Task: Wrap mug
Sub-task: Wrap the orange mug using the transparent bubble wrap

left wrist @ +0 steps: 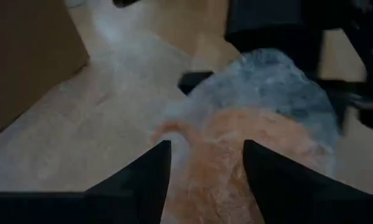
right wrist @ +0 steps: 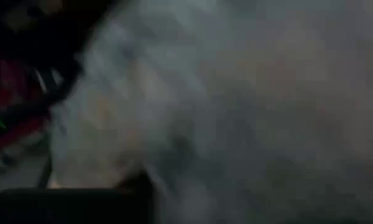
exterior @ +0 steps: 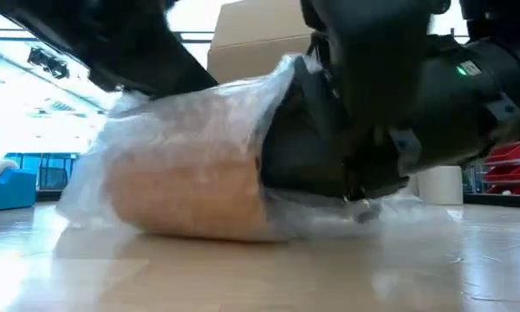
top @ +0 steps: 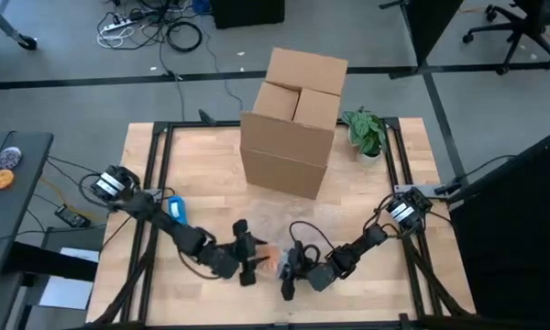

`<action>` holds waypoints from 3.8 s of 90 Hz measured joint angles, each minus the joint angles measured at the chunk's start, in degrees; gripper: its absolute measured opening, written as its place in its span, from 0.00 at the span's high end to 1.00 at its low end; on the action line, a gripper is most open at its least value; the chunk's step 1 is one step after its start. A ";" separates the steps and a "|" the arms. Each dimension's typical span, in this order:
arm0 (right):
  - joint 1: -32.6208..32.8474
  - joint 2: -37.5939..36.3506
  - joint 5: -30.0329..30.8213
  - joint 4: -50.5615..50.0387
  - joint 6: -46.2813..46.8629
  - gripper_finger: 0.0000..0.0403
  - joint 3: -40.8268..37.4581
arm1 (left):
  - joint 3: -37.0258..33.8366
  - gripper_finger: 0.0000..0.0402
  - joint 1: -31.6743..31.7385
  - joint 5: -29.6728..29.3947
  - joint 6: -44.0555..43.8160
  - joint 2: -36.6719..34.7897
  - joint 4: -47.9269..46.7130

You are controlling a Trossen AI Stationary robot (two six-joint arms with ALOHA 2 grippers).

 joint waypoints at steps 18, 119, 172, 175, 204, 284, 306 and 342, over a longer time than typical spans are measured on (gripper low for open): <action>-1.29 -0.32 -0.02 3.72 12.00 0.75 0.00 | -0.78 0.57 3.95 5.63 4.65 0.59 4.09; 2.10 -9.67 -0.65 -22.26 -21.70 0.62 0.07 | -1.14 0.60 5.86 12.46 2.62 1.38 -2.94; 9.01 -24.27 8.34 -39.66 -34.41 0.54 0.04 | -1.16 0.60 5.85 11.92 2.81 1.66 -3.46; 9.22 -25.37 10.00 -40.13 -35.80 0.55 0.04 | -1.16 0.60 5.87 11.81 2.83 1.66 -3.48; 3.41 -25.79 1.97 -40.15 -36.34 0.76 0.09 | -1.16 0.60 5.89 11.76 2.86 1.66 -3.46; -3.14 -5.53 -11.55 -11.59 -41.41 1.00 0.11 | -1.16 0.60 6.70 14.59 5.46 1.67 2.76; -4.30 -3.75 -14.70 -5.42 -45.94 0.93 0.11 | -1.11 0.60 7.45 15.87 6.82 1.77 2.76; 0.56 -7.54 -6.21 -18.19 -52.92 0.75 0.26 | -0.77 0.60 8.00 15.41 6.27 1.84 1.94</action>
